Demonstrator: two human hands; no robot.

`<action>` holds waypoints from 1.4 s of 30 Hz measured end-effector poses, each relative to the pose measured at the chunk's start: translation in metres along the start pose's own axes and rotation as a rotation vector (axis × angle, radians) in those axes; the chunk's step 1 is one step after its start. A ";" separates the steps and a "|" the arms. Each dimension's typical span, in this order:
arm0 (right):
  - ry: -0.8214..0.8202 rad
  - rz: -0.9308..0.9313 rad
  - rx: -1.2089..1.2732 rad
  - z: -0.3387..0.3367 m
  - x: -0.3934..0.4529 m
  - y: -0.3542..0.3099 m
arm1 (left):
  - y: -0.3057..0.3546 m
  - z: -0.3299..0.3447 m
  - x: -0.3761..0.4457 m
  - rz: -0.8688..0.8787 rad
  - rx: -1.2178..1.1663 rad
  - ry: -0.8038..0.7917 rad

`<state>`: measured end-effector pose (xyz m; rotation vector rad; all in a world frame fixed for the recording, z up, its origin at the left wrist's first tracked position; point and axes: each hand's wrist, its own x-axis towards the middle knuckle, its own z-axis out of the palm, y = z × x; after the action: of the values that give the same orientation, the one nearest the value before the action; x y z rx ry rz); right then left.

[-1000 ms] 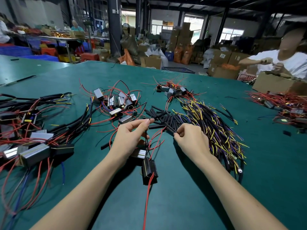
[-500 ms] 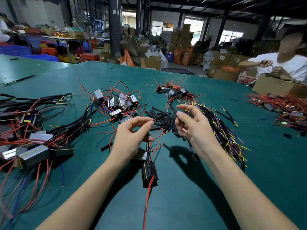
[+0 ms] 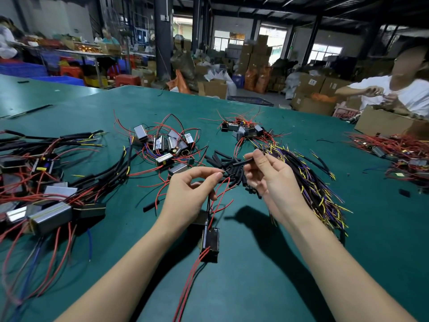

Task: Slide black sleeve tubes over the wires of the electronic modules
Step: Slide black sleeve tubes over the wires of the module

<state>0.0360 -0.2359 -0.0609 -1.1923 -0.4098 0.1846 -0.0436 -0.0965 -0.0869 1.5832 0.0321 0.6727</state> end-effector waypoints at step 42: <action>-0.059 0.049 -0.142 0.011 -0.004 0.001 | 0.004 0.001 0.000 0.021 -0.031 -0.028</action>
<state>0.0277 -0.2280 -0.0593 -1.3396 -0.4514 0.2361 -0.0443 -0.0977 -0.0832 1.5652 -0.0159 0.6643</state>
